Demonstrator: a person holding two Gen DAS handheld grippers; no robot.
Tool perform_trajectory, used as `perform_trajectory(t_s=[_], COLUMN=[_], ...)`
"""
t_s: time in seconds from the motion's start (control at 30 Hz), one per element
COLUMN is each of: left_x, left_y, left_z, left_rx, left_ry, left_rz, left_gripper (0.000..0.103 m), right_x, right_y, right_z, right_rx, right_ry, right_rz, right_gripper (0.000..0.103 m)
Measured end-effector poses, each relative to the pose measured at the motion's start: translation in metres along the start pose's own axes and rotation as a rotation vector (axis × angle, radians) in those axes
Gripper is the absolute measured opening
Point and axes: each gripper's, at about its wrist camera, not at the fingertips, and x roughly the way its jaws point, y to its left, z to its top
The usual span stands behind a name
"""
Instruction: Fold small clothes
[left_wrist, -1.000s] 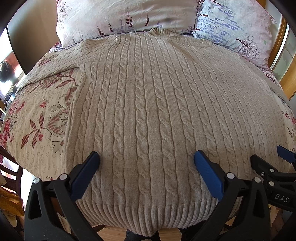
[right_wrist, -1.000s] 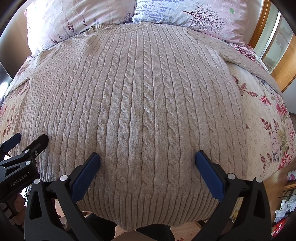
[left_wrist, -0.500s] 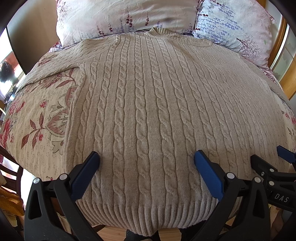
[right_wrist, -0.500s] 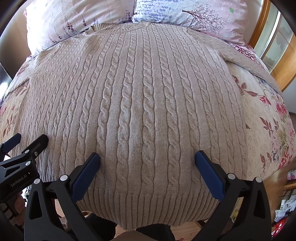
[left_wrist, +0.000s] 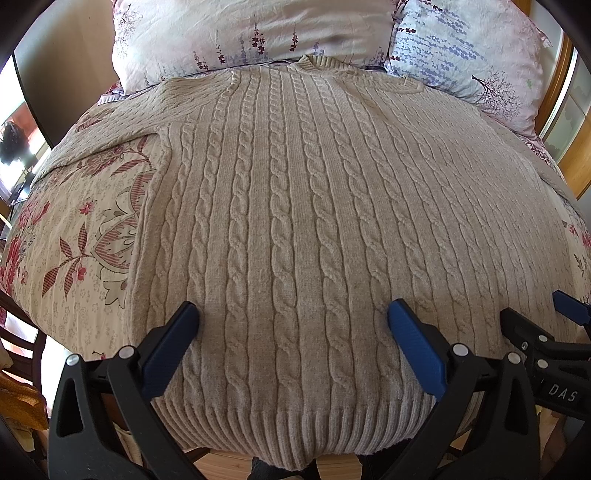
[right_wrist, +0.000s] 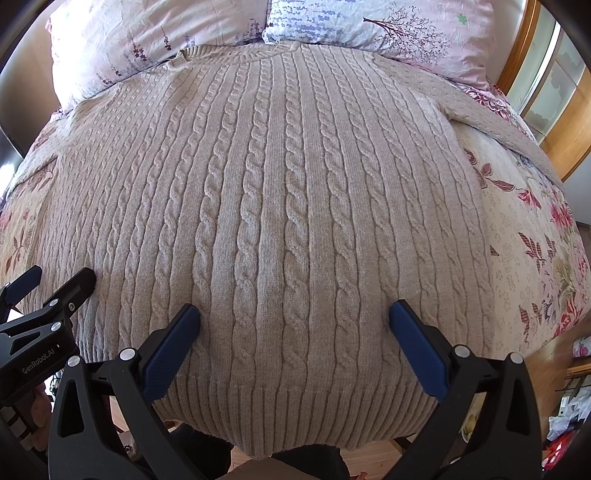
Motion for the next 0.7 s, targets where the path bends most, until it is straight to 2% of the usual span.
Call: perform_trajectory(t_s=[0.7], left_x=[0.0012], left_y=[0.0015], left_z=[0.0026], left_rx=[0.021], left_ry=[0.022], left_rz=[-0.015], left_gripper=[0.101], right_x=[-0.0018], right_y=[-0.0036], right_z=[-0.0004], right_rx=[-0.006], right_ry=[-0.003], right_rz=[0.028], right_gripper=[0.102])
